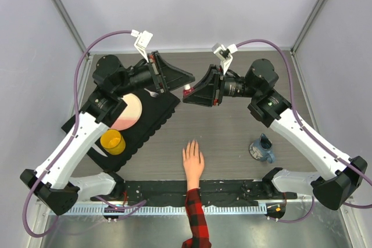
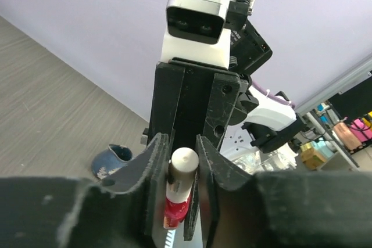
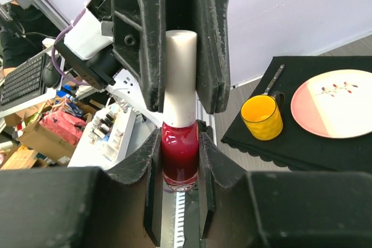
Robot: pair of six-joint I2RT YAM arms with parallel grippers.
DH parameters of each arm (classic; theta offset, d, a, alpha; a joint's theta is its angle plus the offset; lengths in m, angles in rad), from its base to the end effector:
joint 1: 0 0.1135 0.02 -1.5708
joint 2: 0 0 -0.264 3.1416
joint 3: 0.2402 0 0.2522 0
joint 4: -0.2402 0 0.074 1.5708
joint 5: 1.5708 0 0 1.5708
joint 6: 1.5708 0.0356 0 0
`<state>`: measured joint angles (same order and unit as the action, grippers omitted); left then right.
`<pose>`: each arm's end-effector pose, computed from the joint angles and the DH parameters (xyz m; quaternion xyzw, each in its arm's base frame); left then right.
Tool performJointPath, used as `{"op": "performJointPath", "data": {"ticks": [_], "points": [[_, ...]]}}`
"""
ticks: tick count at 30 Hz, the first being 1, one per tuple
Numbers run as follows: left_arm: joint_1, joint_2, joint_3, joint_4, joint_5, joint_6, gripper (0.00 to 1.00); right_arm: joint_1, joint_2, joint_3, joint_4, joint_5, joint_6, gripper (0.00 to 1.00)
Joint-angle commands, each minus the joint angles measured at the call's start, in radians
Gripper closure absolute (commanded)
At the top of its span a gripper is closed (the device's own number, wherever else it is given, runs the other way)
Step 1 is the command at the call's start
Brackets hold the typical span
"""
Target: Paint the nails
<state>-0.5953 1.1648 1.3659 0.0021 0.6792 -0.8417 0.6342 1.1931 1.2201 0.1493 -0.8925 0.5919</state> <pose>0.1890 -0.1550 0.4843 0.1831 0.6229 -0.6395 0.4117 0.1936 0.1768 0.4424 -0.3430 0.5721 0.6245 0.4062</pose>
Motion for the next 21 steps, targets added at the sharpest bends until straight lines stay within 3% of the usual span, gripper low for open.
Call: {"op": "performJointPath", "data": {"ticks": [1,4,6,7,8,9,10,12,15,16,18,20,21], "points": [[-0.001,0.012,0.041,0.023,0.046,-0.010,0.83,0.002,0.002,0.062,0.021,0.038,-0.049,0.99],[-0.001,0.033,0.087,-0.091,0.001,0.032,1.00,0.005,-0.003,0.099,-0.095,0.166,-0.147,0.99],[-0.003,0.045,0.153,-0.288,-0.149,0.107,1.00,0.027,-0.012,0.125,-0.278,0.454,-0.228,0.99],[-0.015,0.061,0.177,-0.359,-0.220,0.140,1.00,0.060,-0.012,0.166,-0.340,0.595,-0.348,0.99],[-0.027,0.067,0.217,-0.420,-0.293,0.165,1.00,0.205,-0.015,0.179,-0.440,1.035,-0.413,0.99],[-0.040,0.072,0.229,-0.497,-0.445,0.186,1.00,0.291,-0.012,0.177,-0.451,1.249,-0.475,0.99],[-0.067,0.076,0.234,-0.504,-0.486,0.191,1.00,0.358,-0.006,0.135,-0.427,1.399,-0.615,0.99],[-0.099,0.085,0.245,-0.514,-0.612,0.175,1.00,0.467,0.019,0.098,-0.292,1.617,-0.702,0.99],[-0.141,0.119,0.268,-0.504,-0.651,0.167,1.00,0.490,0.085,0.139,-0.280,1.632,-0.728,0.99],[-0.174,0.140,0.304,-0.514,-0.649,0.187,1.00,0.487,0.071,0.113,-0.213,1.513,-0.754,0.99],[-0.175,0.134,0.312,-0.522,-0.644,0.194,0.96,0.476,0.057,0.111,-0.203,1.454,-0.736,0.99],[-0.173,0.119,0.315,-0.533,-0.630,0.219,0.76,0.440,0.034,0.113,-0.234,1.306,-0.677,0.99],[-0.175,0.096,0.311,-0.527,-0.621,0.234,0.58,0.418,0.025,0.108,-0.241,1.250,-0.641,0.99]]}}
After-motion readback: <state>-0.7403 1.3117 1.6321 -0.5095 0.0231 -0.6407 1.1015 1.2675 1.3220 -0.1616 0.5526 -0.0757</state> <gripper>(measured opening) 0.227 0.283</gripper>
